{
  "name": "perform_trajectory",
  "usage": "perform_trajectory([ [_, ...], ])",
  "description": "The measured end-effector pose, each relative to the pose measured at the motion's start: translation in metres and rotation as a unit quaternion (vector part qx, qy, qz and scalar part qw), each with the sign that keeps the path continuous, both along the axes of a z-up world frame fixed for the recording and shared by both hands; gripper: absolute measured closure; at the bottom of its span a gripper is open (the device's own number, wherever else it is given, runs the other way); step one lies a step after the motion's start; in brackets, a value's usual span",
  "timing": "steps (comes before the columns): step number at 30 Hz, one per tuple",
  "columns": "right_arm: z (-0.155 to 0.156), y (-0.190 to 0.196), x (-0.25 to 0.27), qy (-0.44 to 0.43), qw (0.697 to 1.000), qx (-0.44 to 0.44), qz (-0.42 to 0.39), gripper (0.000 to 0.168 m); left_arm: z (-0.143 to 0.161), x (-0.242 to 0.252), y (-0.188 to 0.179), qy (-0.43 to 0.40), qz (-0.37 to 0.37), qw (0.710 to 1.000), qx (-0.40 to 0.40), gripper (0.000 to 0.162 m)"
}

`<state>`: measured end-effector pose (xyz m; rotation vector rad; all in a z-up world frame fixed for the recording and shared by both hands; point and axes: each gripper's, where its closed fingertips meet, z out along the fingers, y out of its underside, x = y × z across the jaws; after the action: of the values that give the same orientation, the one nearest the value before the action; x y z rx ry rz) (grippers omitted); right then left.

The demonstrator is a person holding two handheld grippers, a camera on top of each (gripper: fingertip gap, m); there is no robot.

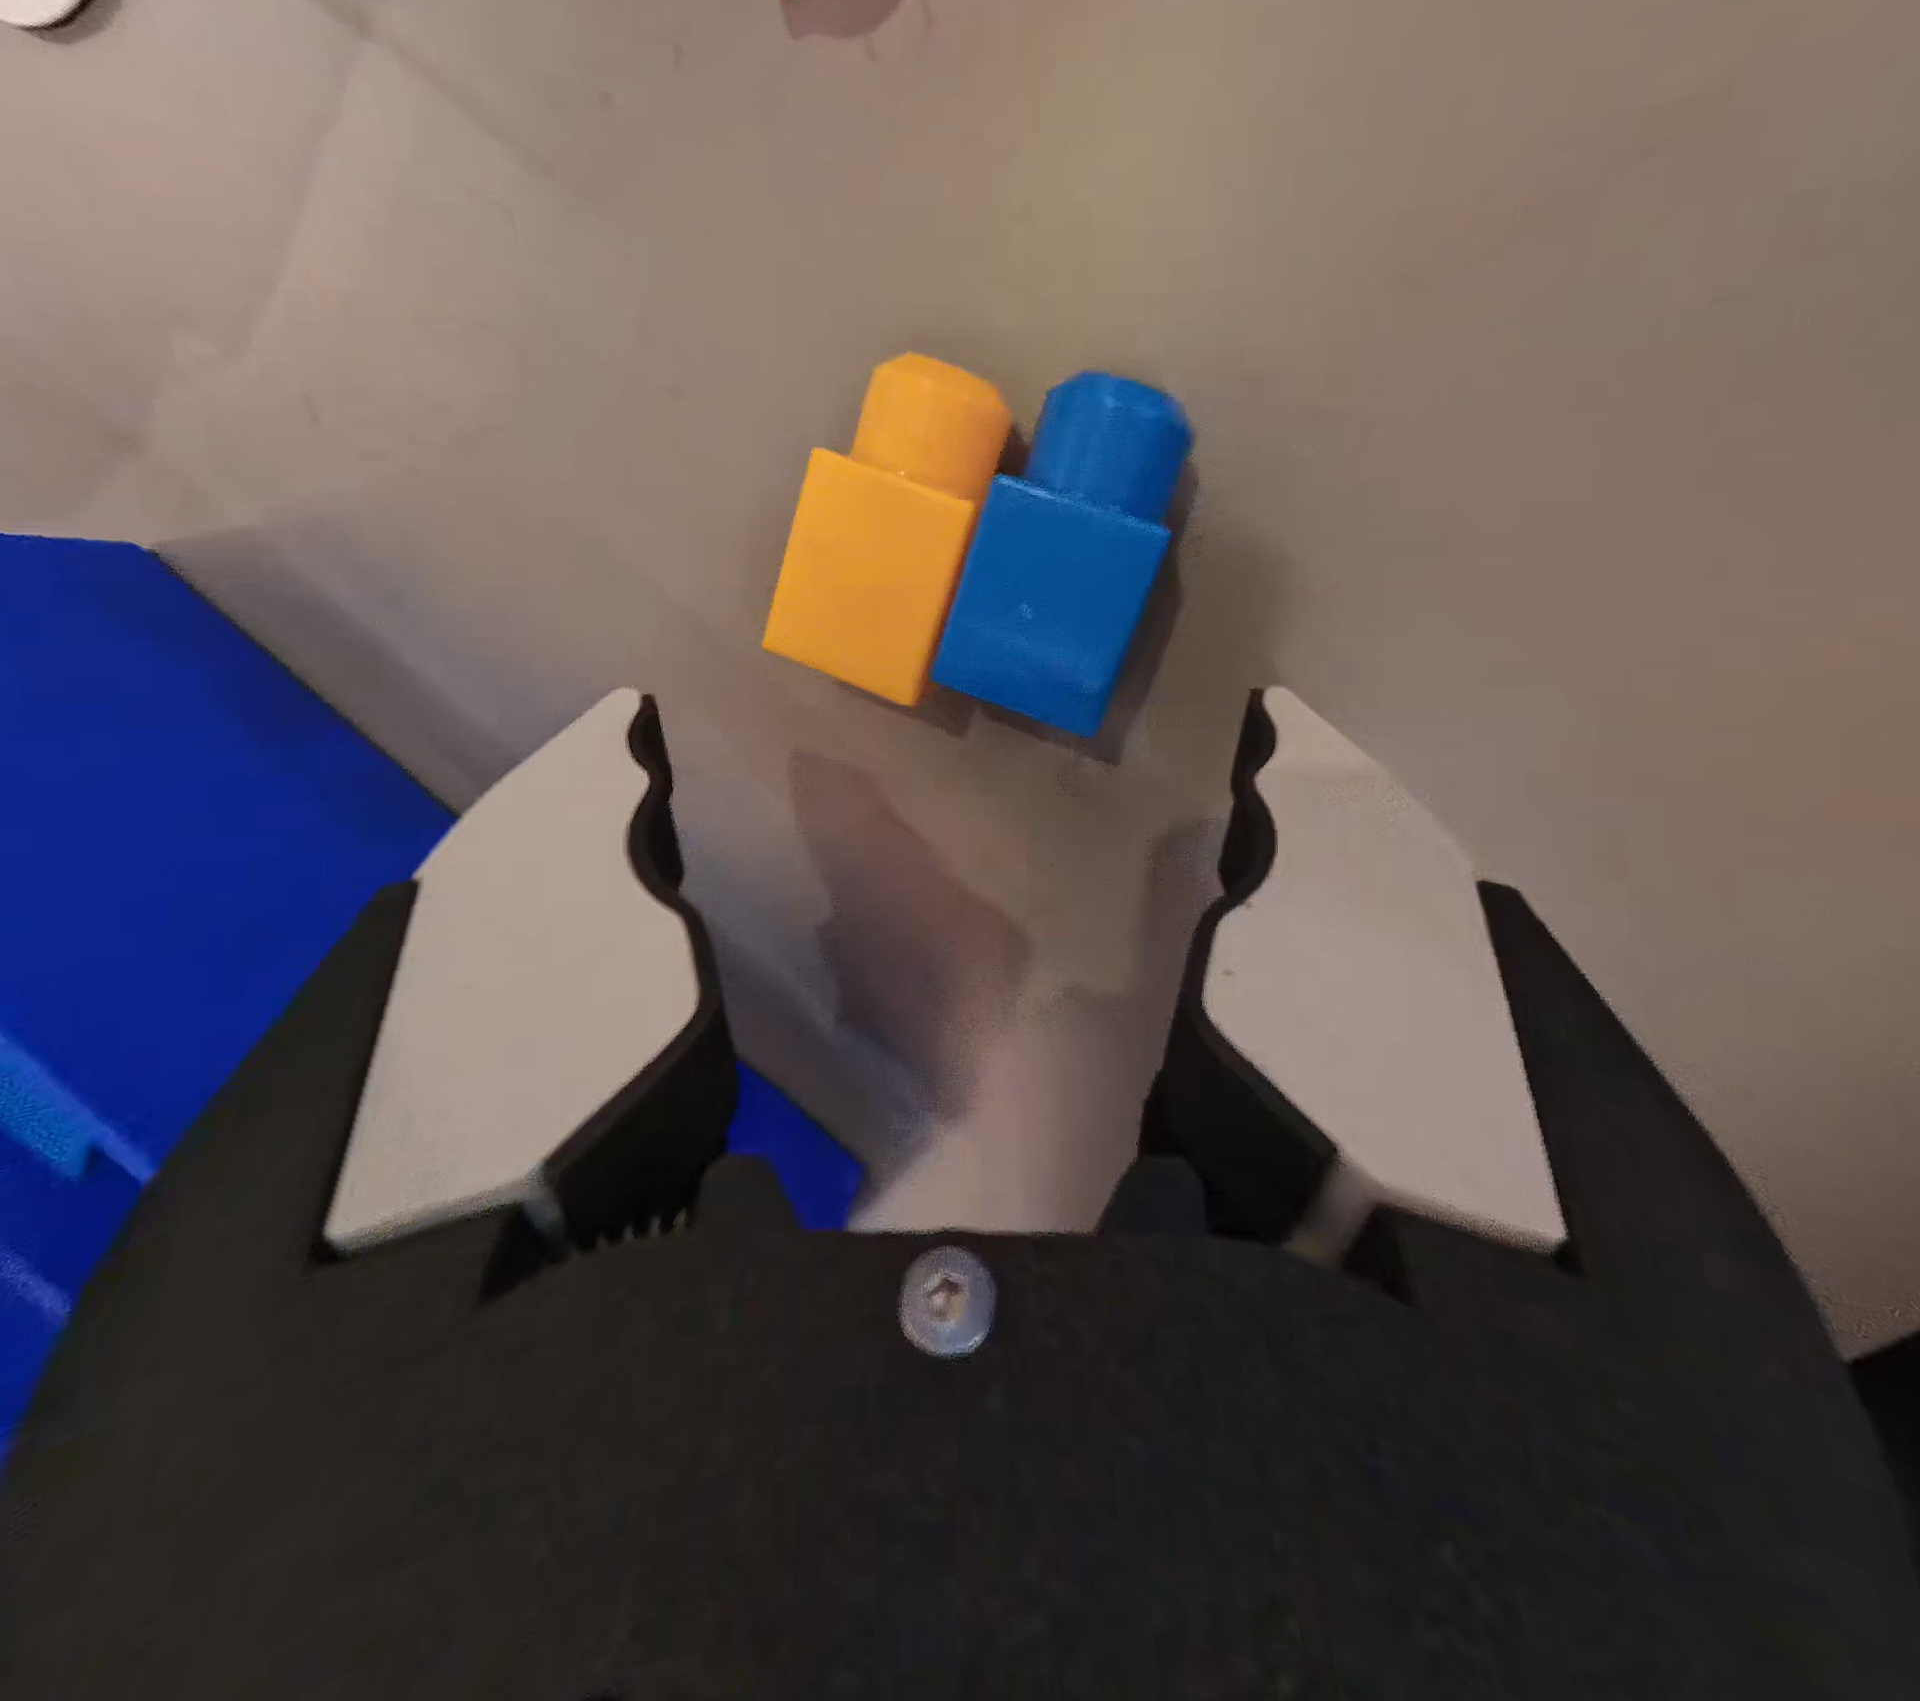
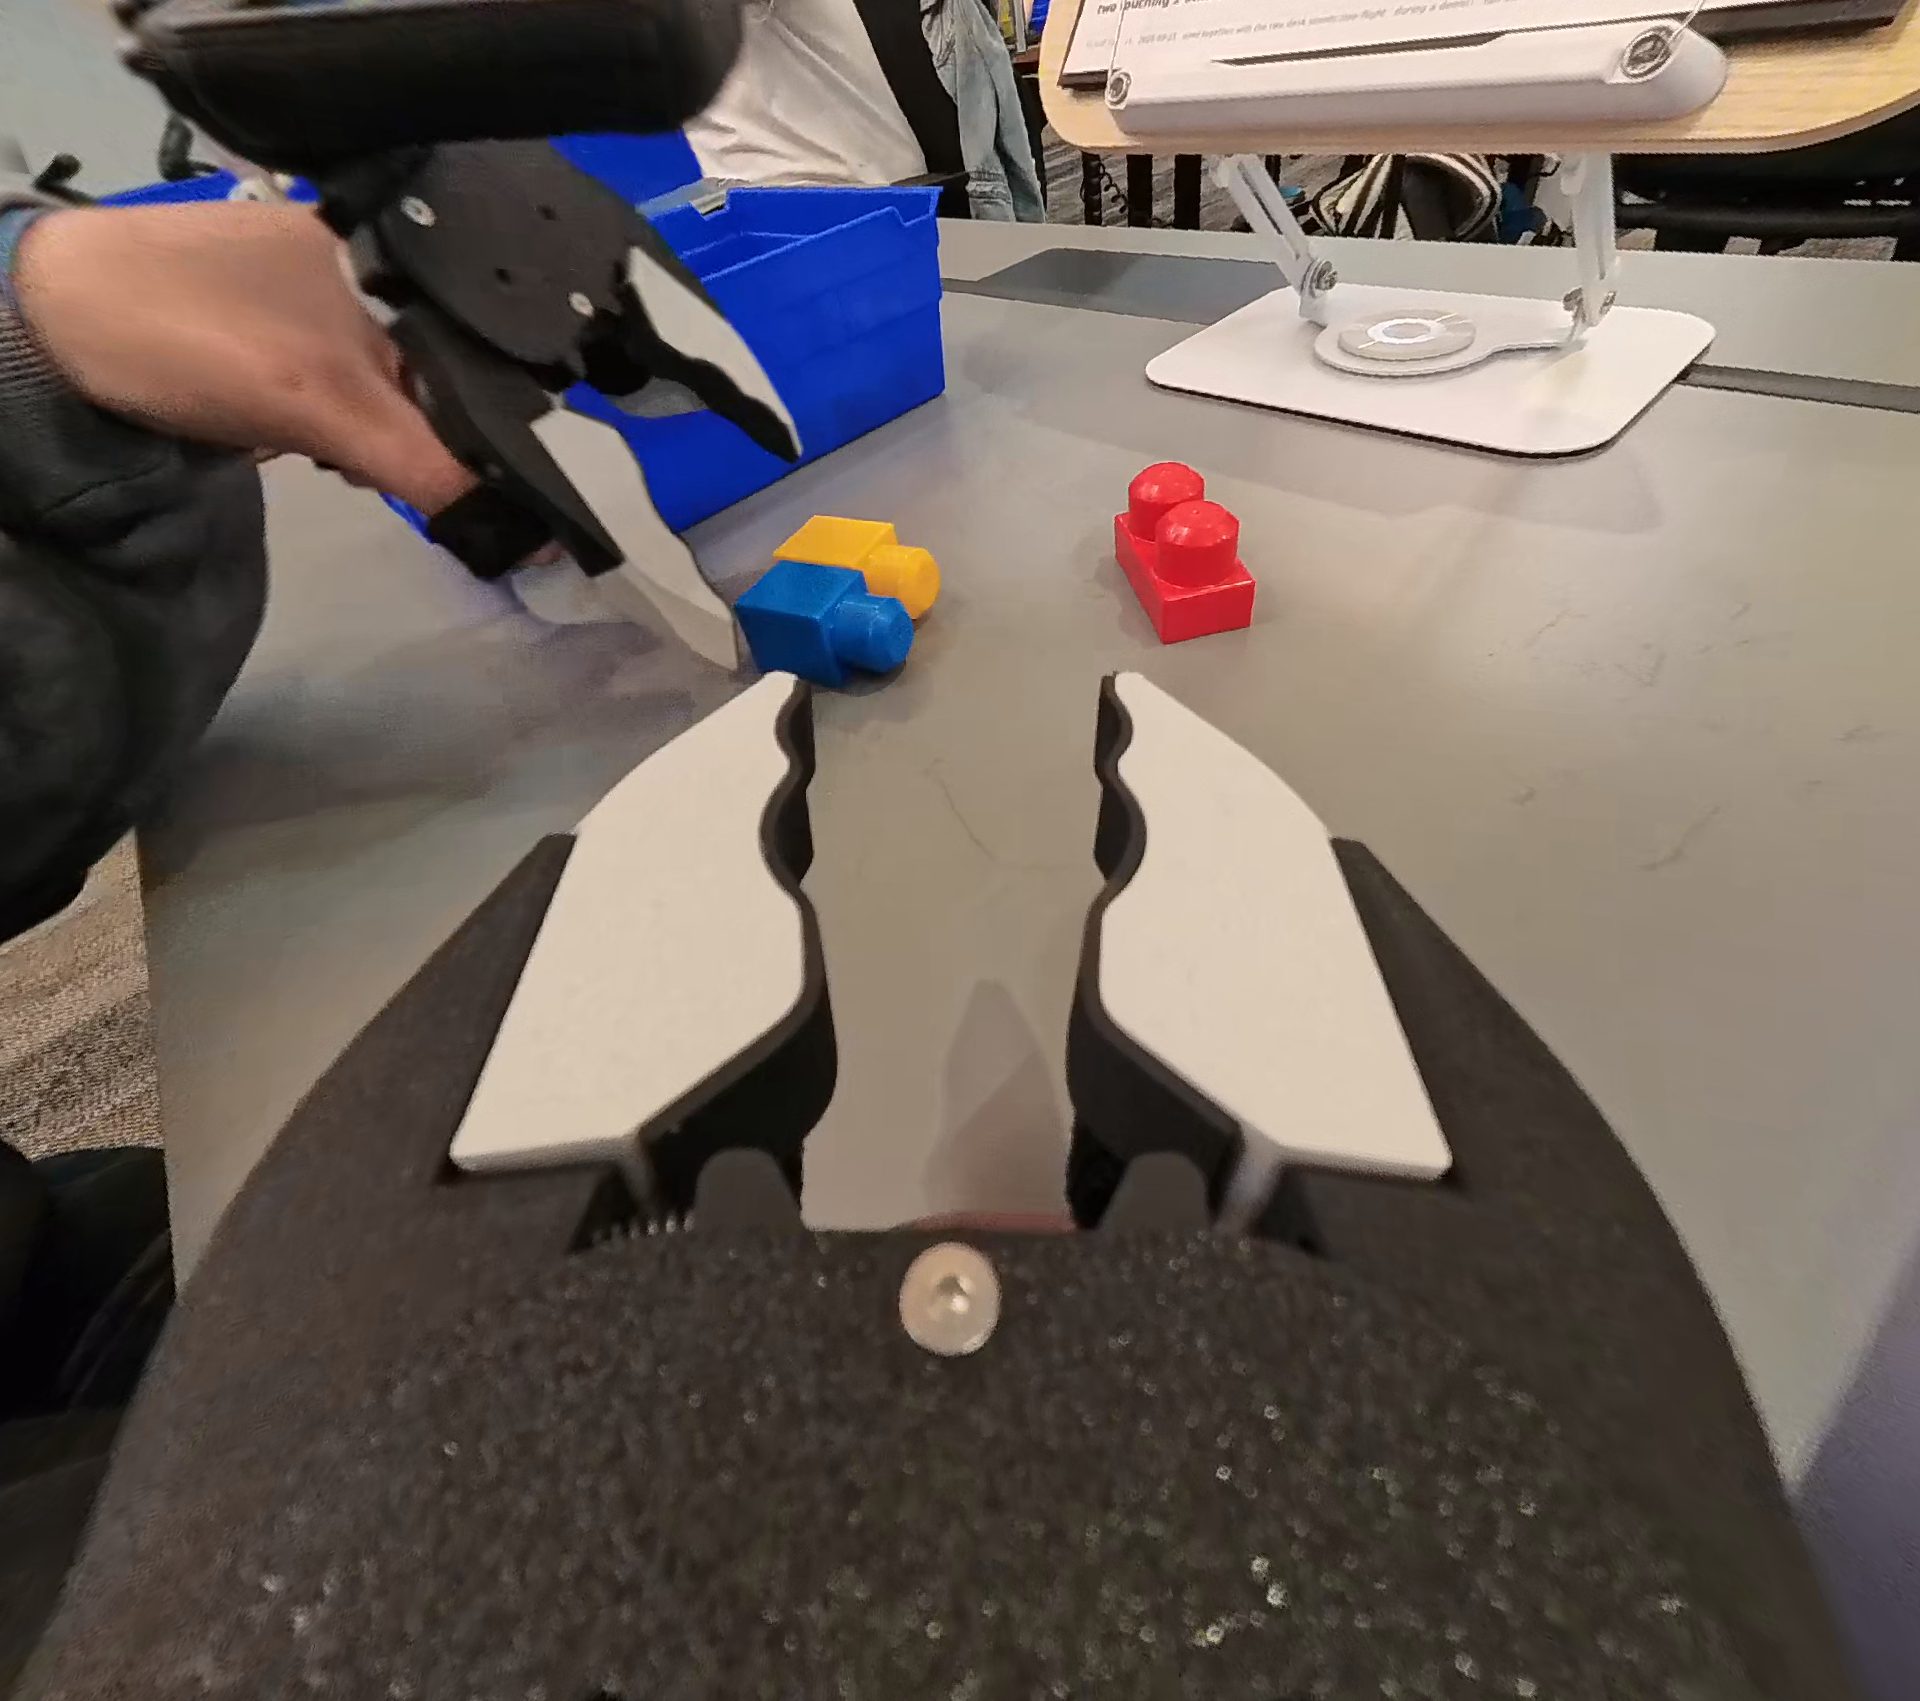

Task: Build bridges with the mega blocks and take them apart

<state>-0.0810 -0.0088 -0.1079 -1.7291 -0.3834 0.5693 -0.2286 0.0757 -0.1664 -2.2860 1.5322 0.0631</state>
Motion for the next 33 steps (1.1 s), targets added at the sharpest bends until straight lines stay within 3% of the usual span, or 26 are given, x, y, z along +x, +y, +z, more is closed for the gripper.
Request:
perform_trajectory([
  [6,0.0,0.0,0.0,-0.001,1.0,0.0,0.002,0.116,-0.019,-0.004,0.004,0.082,-0.041,0.993,-0.073,0.066],
  [14,0.0,0.0,0.0,0.005,1.0,-0.003,0.003,0.116,-0.023,0.012,-0.003,0.062,-0.056,0.987,-0.134,0.07],
  [22,0.0,0.0,0.0,0.007,1.0,-0.004,0.004,0.116,-0.028,0.006,0.001,0.073,-0.038,0.987,-0.134,0.075],
  [25,0.0,0.0,0.0,0.007,1.0,-0.004,0.004,0.116,-0.03,0.006,-0.001,0.075,-0.041,0.986,-0.141,0.086],
  [33,0.0,-0.001,0.001,0.008,1.0,-0.003,0.004,0.116,-0.031,0.006,-0.002,0.083,-0.051,0.985,-0.14,0.087],
])
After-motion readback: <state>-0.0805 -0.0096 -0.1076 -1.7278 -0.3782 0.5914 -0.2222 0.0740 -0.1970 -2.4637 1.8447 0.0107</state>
